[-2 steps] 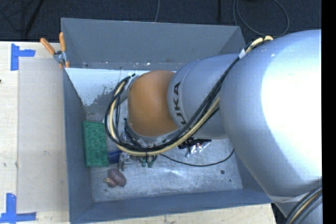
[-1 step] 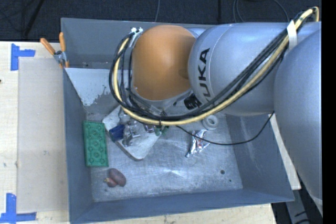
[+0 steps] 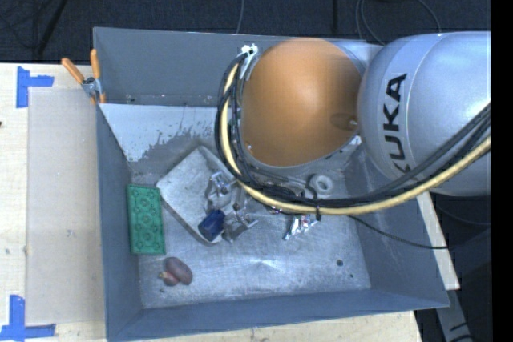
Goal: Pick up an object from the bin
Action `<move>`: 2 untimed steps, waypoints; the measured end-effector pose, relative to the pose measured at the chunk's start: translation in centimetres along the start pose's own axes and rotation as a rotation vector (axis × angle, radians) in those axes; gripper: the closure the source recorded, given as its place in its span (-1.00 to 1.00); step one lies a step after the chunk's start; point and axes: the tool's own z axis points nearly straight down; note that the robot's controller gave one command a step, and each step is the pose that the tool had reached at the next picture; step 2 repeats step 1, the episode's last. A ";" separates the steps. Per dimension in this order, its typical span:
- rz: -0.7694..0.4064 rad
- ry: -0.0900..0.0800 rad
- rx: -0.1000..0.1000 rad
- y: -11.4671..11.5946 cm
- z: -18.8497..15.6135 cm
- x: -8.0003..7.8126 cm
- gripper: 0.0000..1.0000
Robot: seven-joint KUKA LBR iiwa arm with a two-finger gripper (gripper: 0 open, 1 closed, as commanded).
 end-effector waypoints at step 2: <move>-0.277 0.007 -0.003 -2.0 5.2 -2.6 1.00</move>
Offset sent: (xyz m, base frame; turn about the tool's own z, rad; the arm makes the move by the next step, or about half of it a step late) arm 0.0335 -0.0048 -0.0500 -0.2781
